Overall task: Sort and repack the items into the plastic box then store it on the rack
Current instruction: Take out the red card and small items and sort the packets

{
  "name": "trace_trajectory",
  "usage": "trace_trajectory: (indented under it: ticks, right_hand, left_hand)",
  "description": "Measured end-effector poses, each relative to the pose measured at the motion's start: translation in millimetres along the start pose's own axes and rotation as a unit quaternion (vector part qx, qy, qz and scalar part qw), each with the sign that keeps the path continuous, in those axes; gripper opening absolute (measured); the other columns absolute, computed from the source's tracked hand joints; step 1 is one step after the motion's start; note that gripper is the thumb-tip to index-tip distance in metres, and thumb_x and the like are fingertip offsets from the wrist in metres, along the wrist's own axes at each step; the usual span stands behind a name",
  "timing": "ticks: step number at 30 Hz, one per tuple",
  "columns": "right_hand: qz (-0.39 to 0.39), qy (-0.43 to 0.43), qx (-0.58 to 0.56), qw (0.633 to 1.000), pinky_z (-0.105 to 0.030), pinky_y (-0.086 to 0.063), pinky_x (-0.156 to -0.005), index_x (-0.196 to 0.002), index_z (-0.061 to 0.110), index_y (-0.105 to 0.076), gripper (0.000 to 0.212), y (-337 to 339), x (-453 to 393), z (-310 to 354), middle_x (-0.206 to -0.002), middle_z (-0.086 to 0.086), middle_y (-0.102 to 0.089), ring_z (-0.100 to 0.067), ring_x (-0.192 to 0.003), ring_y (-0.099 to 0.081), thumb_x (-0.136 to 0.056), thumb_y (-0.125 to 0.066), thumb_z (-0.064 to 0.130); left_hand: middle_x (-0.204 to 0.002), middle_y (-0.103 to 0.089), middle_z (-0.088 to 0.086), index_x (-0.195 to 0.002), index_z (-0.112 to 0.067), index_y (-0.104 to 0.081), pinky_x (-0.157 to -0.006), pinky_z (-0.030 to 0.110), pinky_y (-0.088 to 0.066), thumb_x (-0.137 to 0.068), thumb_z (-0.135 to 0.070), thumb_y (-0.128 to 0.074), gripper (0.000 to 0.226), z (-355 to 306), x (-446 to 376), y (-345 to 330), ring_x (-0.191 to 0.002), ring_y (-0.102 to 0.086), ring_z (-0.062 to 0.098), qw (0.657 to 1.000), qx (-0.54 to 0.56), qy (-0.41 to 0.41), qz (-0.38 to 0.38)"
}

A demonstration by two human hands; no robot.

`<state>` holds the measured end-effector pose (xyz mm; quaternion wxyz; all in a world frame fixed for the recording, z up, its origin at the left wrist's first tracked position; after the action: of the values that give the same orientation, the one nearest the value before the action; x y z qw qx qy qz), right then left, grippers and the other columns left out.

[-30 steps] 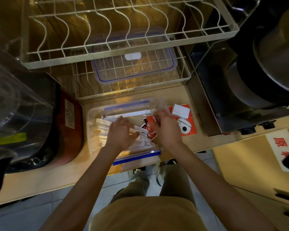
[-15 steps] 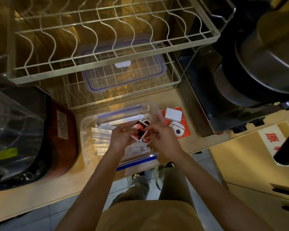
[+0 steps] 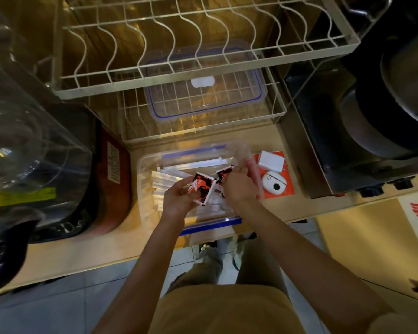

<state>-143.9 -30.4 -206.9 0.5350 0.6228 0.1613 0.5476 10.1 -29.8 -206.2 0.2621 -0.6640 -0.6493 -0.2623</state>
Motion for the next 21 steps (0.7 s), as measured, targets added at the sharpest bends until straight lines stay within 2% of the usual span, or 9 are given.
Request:
trace_trajectory:
  ticks: [2,4,9,12,14,16,18,19,21]
  right_hand:
    - [0.002,-0.008,0.009,1.000,-0.040,-0.051,-0.082,-0.133,-0.005,-0.038,0.040,1,1,0,-0.142,-0.022,-0.036,-0.034,-0.110,-0.060,-0.098,-0.040,0.015]
    - [0.001,-0.012,0.005,1.000,-0.040,-0.051,-0.080,-0.130,-0.003,-0.042,0.038,-1,-1,-1,-0.138,-0.020,-0.041,-0.035,-0.108,-0.060,-0.098,-0.041,0.018]
    - [-0.052,0.059,0.014,0.997,-0.035,-0.048,-0.067,-0.128,0.002,-0.042,0.035,9,-3,8,-0.131,-0.018,-0.050,-0.034,-0.102,-0.064,-0.094,-0.046,0.008]
    - [-0.114,0.123,-0.007,0.986,-0.036,-0.048,-0.084,-0.120,0.006,-0.054,0.030,29,6,11,-0.120,-0.014,-0.060,-0.030,-0.112,-0.056,-0.092,-0.044,0.004]
    - [-0.157,0.129,-0.105,0.973,-0.035,-0.047,-0.082,-0.108,0.007,-0.062,0.021,47,13,7,-0.105,-0.011,-0.066,-0.026,-0.104,-0.058,-0.093,-0.048,0.011]
    - [-0.125,0.113,-0.269,0.948,-0.027,-0.045,-0.066,-0.097,0.009,-0.065,0.014,57,17,2,-0.080,0.001,-0.064,-0.016,-0.080,-0.058,-0.091,-0.053,0.014]
    - [-0.077,0.103,-0.426,0.896,-0.020,-0.043,-0.064,-0.088,0.015,-0.065,0.006,61,21,-1,-0.071,0.010,-0.057,-0.010,-0.073,-0.055,-0.088,-0.059,0.013]
    - [-0.058,0.105,-0.469,0.875,-0.019,-0.043,-0.065,-0.082,0.019,-0.063,0.009,61,23,-1,-0.070,0.011,-0.057,-0.006,-0.070,-0.056,-0.087,-0.060,0.012]
    - [-0.018,0.119,-0.485,0.866,-0.014,-0.043,-0.060,-0.074,0.026,-0.060,0.020,54,27,3,-0.067,0.011,-0.057,0.007,-0.059,-0.057,-0.086,-0.062,0.011]
  left_hand:
    - [-0.083,-0.064,0.001,-0.112,-0.010,-0.060,-0.058,0.021,-0.053,-0.079,0.012,-0.055,0.040,-1,1,1,-0.075,-0.061,0.014,1.000,0.000,-0.005,-0.001]
    - [-0.081,-0.063,-0.001,-0.111,-0.010,-0.059,-0.063,0.023,-0.053,-0.079,0.012,-0.055,0.040,-1,1,2,-0.075,-0.061,0.013,1.000,0.002,-0.009,-0.001]
    - [-0.100,-0.063,0.018,-0.101,-0.009,-0.056,-0.066,0.029,-0.052,-0.080,0.009,-0.055,0.028,2,-1,6,-0.083,-0.062,0.028,1.000,0.014,-0.005,-0.017]
    - [-0.102,-0.062,0.018,-0.101,-0.009,-0.055,-0.066,0.028,-0.052,-0.086,-0.002,-0.056,0.017,3,-2,7,-0.087,-0.062,0.028,0.999,0.014,0.002,-0.029]
    - [-0.102,-0.062,0.018,-0.100,-0.010,-0.053,-0.066,0.027,-0.052,-0.087,-0.006,-0.057,0.014,2,-3,7,-0.085,-0.062,0.026,0.999,0.023,0.004,-0.034]
    - [-0.100,-0.062,0.017,-0.099,-0.011,-0.053,-0.068,0.028,-0.052,-0.087,-0.008,-0.057,0.013,1,-5,6,-0.083,-0.062,0.023,0.999,0.040,0.000,-0.037]
    - [-0.096,-0.063,0.013,-0.099,-0.013,-0.052,-0.073,0.027,-0.052,-0.089,-0.010,-0.055,0.012,0,-3,3,-0.085,-0.063,0.021,0.997,0.071,0.002,-0.021]
    - [-0.093,-0.064,0.011,-0.100,-0.012,-0.052,-0.074,0.027,-0.052,-0.090,-0.010,-0.053,0.010,0,-2,-1,-0.085,-0.063,0.020,0.996,0.093,0.005,-0.003]
    - [-0.089,-0.065,0.010,-0.097,-0.010,-0.055,-0.074,0.027,-0.053,-0.092,-0.010,-0.048,0.008,-1,2,-8,-0.083,-0.064,0.018,0.990,0.136,0.010,0.032]
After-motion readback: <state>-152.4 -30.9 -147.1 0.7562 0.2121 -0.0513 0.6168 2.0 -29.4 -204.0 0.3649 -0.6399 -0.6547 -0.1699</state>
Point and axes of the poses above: each hand's wrist, its own x-axis away from the middle knuckle, its own y-axis out of the back of the hand, z = x × y, the point moved 6 cm from there along -x, towards the middle knuckle
